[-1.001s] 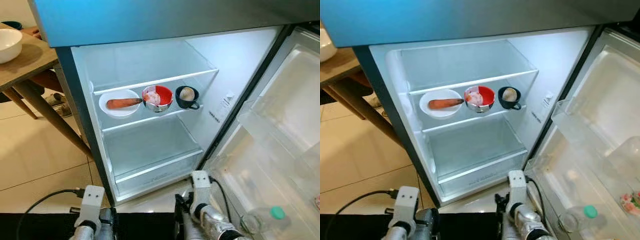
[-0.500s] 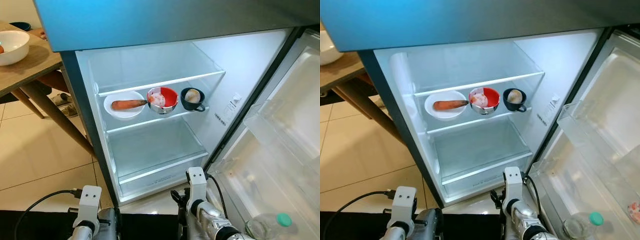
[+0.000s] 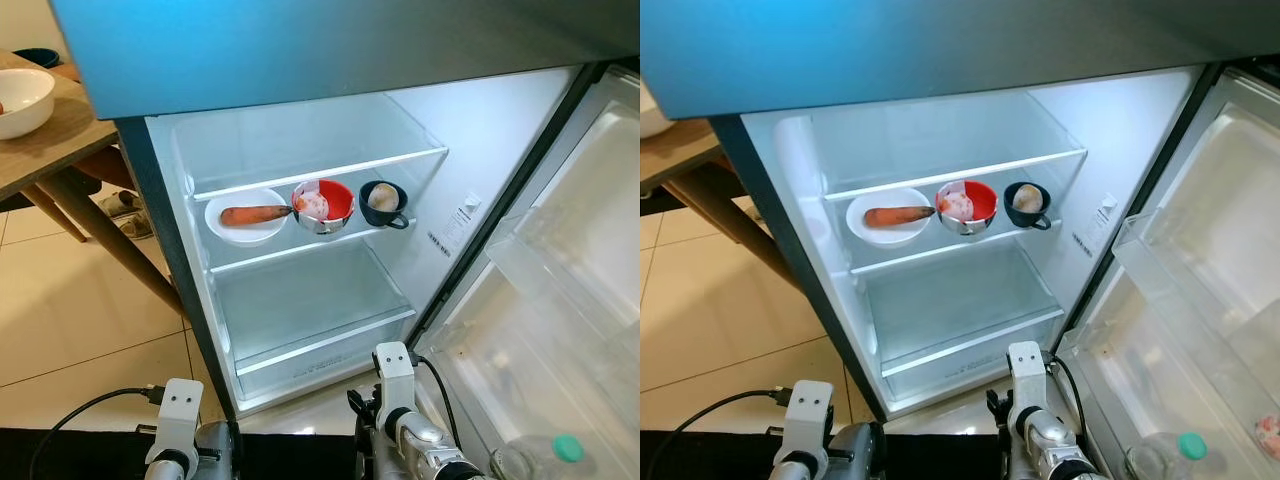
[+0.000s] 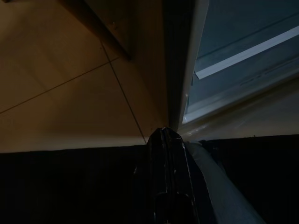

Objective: Restocking fridge

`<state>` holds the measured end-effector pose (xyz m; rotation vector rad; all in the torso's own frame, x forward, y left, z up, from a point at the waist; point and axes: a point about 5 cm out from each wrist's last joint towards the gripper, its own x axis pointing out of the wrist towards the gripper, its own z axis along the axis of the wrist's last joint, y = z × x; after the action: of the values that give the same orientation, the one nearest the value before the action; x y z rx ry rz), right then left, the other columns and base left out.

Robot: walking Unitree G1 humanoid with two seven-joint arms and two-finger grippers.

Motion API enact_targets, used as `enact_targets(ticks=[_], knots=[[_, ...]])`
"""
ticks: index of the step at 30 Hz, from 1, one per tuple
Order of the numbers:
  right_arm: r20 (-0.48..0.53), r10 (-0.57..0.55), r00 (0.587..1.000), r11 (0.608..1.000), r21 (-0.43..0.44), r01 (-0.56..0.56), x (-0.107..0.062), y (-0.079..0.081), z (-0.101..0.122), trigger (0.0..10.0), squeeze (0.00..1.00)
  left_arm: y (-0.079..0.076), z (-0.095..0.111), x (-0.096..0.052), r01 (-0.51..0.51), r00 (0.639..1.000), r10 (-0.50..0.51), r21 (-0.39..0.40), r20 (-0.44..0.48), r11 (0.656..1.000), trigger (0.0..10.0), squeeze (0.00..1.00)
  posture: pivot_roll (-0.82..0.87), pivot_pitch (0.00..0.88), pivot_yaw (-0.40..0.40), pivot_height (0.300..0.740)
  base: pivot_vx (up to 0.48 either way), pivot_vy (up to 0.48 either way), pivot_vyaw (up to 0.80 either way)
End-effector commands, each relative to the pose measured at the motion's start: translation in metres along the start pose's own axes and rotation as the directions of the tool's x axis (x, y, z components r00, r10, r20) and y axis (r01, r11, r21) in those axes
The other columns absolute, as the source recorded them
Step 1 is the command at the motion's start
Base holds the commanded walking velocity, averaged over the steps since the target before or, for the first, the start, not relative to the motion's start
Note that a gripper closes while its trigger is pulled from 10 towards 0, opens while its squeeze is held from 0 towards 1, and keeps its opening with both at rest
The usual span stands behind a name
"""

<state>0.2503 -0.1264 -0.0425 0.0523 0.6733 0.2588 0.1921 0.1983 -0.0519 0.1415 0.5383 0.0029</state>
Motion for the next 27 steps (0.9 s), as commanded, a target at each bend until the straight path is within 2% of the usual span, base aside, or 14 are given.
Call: enact_targets(ticks=[1, 10, 16, 27], knots=[[-0.005, -0.005, 1.000, 1.000, 0.012, 0.005, -0.0024, -0.0011, -0.0064, 10.0, 0.00, -0.0006, -0.0060, -0.0029, 0.007, 1.000, -0.007, 0.005, -0.016, 1.000, 10.0, 0.00, 0.01, 0.100, -0.073, 0.621, 0.000, 0.000, 0.00], [0.033, 0.055, 0.998, 0.998, 0.024, -0.056, -0.0030, 0.0016, -0.0035, 10.0, 0.00, -0.0037, -0.0058, -0.0010, 0.009, 1.000, -0.009, 0.001, -0.015, 1.000, 10.0, 0.00, 0.00, 0.093, -0.079, 0.636, 0.000, 0.000, 0.00], [0.014, 0.002, 1.000, 1.000, -0.026, -0.001, -0.0036, -0.0035, -0.0051, 10.0, 0.00, -0.0072, -0.0066, -0.0006, 0.015, 1.000, -0.015, -0.001, -0.016, 1.000, 10.0, 0.00, -0.01, 0.092, -0.087, 0.636, 0.000, 0.000, 0.00], [0.014, 0.008, 1.000, 1.000, -0.027, -0.008, -0.0050, -0.0032, -0.0084, 10.0, 0.00, -0.0048, -0.0110, -0.0040, -0.011, 1.000, 0.010, -0.023, -0.014, 1.000, 10.0, 0.00, -0.01, 0.083, -0.084, 0.636, 0.000, 0.000, 0.00]])
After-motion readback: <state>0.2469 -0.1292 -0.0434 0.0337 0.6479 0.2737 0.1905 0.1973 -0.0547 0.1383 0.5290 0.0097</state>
